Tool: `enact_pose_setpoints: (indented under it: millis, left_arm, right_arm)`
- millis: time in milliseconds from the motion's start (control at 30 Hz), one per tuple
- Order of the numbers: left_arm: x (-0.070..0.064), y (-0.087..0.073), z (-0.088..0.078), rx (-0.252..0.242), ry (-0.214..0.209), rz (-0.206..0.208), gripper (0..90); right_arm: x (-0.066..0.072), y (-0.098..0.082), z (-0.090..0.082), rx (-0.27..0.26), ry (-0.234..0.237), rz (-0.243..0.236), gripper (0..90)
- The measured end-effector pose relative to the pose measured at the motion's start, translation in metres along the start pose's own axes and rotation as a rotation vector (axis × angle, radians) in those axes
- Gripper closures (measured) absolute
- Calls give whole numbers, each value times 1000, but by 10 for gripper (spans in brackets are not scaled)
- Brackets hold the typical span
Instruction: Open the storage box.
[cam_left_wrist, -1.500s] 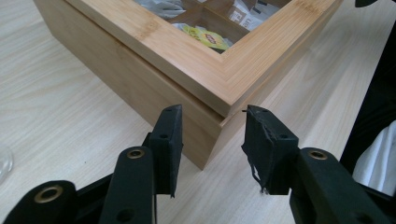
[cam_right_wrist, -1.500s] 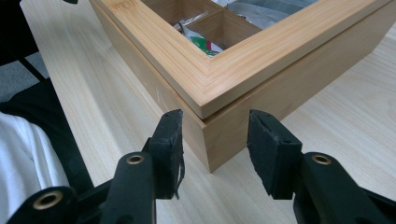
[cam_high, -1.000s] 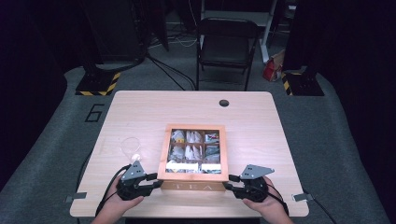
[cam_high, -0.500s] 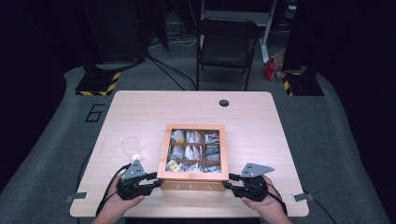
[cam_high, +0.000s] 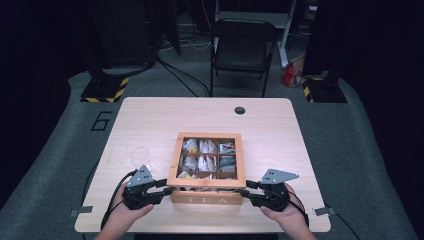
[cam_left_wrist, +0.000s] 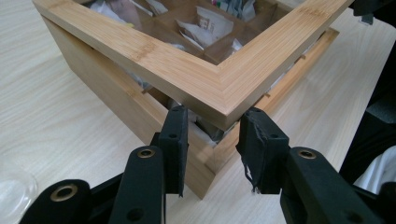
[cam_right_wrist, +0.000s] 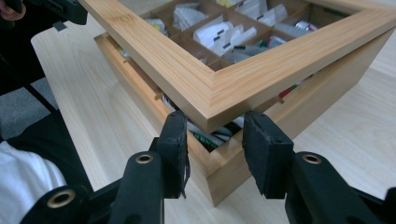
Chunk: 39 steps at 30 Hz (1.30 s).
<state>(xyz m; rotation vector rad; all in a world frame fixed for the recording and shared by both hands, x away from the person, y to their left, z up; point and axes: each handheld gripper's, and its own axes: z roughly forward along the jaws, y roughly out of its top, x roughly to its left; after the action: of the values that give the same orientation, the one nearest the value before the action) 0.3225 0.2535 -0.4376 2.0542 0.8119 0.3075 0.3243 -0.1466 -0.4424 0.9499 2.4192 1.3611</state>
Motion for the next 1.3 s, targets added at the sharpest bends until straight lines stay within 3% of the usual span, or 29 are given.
enact_pose_setpoints:
  millis: [367,633,867,1300]
  left_arm:
    - [3,13,-6,-7,-3,-13,619]
    - [5,26,-10,-22,30,-15,601]
    - [6,36,-13,-50,57,0,566]
    - [8,48,-17,-44,64,30,561]
  right_arm:
    - [-3,14,-6,-17,-7,-1,598]
    - [-4,26,-11,-27,-32,-7,574]
    - [-5,38,-16,-42,-46,-33,565]
    - [-7,48,-17,-59,-54,-45,538]
